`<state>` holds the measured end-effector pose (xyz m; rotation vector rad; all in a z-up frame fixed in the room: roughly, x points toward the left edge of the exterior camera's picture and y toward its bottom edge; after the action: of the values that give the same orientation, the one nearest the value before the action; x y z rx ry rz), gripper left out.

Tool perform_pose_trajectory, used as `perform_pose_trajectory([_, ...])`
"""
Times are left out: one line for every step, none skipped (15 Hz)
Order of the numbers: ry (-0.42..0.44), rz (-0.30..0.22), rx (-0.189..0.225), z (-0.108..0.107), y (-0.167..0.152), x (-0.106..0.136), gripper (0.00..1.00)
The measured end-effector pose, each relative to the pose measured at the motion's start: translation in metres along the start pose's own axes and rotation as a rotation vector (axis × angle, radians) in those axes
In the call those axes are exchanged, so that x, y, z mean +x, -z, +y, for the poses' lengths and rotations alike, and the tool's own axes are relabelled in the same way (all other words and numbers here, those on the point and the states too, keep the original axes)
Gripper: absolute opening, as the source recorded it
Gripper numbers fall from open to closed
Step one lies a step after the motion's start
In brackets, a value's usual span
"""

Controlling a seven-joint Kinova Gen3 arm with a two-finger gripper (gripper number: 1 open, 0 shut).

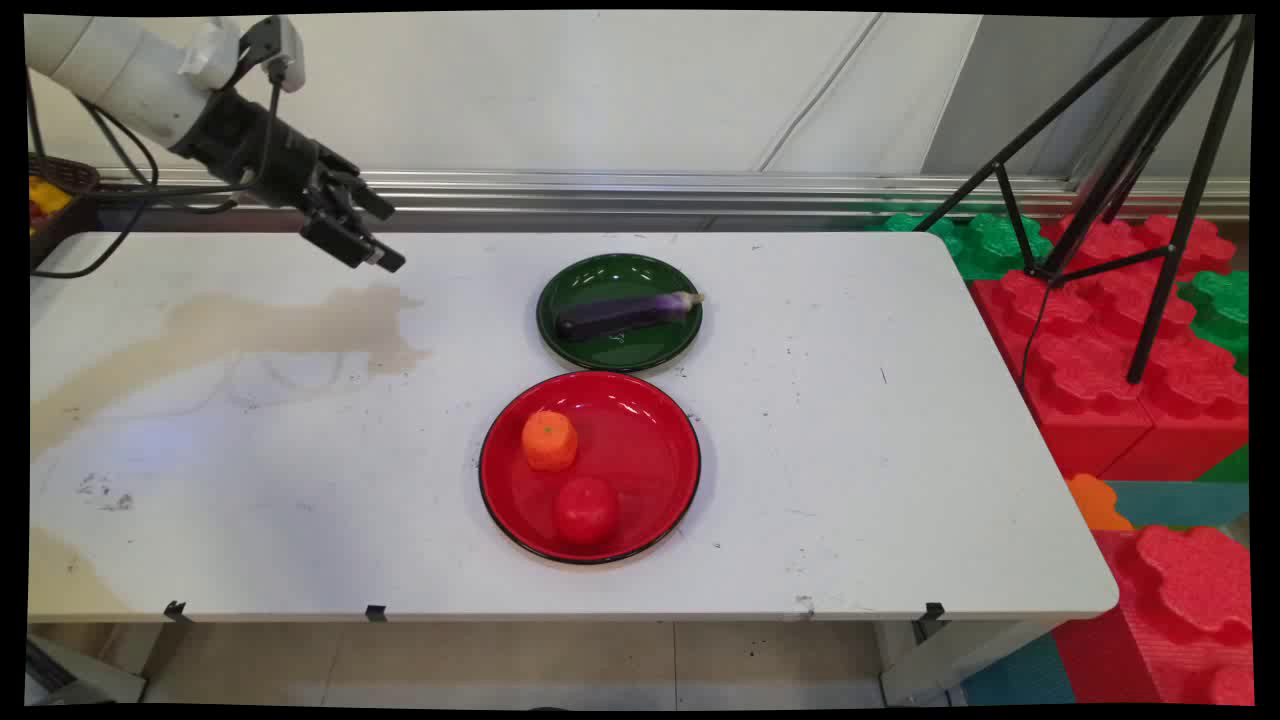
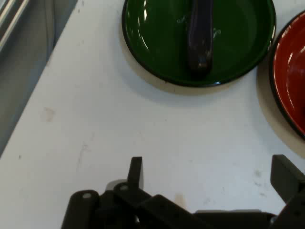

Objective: Pick up the eggplant from the green plate

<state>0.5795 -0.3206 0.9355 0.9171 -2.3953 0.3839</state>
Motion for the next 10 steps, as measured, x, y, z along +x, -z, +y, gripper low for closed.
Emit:
perform_pose_trajectory([-0.005,0.005,-0.001,-0.001,-0.003,0.004,1.0])
perform_pose_trajectory([-0.01,0.009,-0.003,-0.002,-0.006,0.007,1.0])
perform_pose_trajectory([-0.015,0.014,-0.004,-0.003,-0.009,0.011,1.0])
perform_pose_trajectory([-0.02,0.018,-0.005,-0.003,-0.012,0.015,1.0])
perform_pose_trajectory([-0.024,0.022,-0.007,-0.003,-0.016,0.018,1.0])
perform_pose_trajectory([-0.032,0.024,-0.011,-0.003,-0.021,0.023,1.0])
perform_pose_trajectory([-0.039,0.025,-0.016,-0.002,-0.027,0.027,1.0])
perform_pose_trajectory([-0.046,0.025,-0.022,-0.002,-0.033,0.031,1.0])
perform_pose_trajectory([-0.051,0.025,-0.025,-0.001,-0.037,0.034,1.0])
perform_pose_trajectory([-0.058,0.024,-0.031,0.001,-0.044,0.038,1.0])
